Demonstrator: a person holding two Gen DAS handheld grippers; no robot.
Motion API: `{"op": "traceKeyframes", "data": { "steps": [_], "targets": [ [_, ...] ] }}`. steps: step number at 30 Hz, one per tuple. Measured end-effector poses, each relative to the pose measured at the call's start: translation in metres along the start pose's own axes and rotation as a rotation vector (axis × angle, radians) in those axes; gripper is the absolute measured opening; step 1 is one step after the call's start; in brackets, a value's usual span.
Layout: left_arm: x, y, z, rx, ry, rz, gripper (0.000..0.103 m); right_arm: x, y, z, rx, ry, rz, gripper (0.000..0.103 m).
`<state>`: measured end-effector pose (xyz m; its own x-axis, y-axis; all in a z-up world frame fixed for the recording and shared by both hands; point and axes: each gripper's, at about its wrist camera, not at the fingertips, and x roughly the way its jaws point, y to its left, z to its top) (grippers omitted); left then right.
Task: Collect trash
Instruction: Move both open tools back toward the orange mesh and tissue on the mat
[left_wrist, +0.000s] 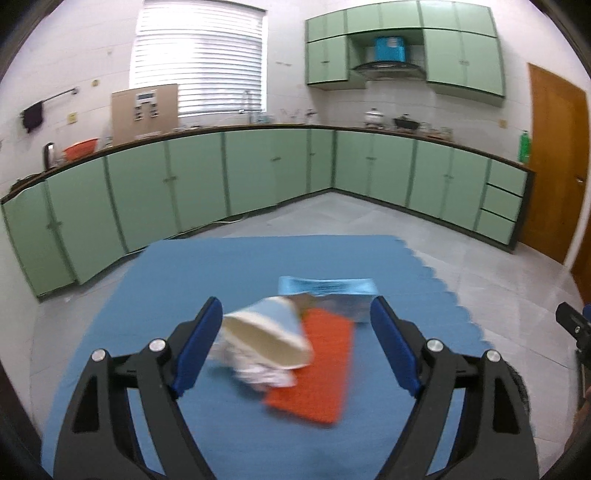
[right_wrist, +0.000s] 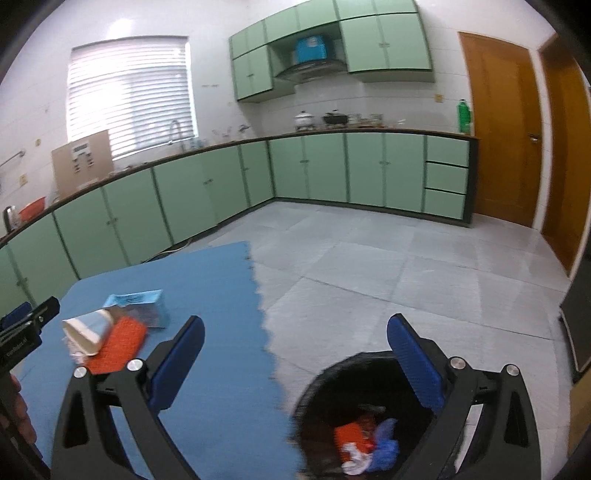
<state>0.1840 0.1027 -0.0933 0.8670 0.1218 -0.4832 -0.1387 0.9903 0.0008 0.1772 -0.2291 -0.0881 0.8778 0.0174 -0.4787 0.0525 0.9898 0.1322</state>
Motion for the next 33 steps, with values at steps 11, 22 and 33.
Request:
{"op": "traceKeyframes", "data": {
  "steps": [11, 22, 33],
  "targets": [
    [0.012, 0.08, -0.012, -0.029, 0.057, 0.111, 0.08, 0.031, 0.097, -0.015, -0.084, 0.056, 0.114, 0.097],
    [0.025, 0.116, -0.033, -0.016, 0.104, 0.147, 0.08, 0.05, 0.164, -0.051, -0.148, 0.148, 0.174, 0.093],
    [0.032, 0.125, -0.043, -0.027, 0.124, 0.131, 0.08, 0.071, 0.194, -0.071, -0.202, 0.274, 0.221, 0.072]
  ]
}}
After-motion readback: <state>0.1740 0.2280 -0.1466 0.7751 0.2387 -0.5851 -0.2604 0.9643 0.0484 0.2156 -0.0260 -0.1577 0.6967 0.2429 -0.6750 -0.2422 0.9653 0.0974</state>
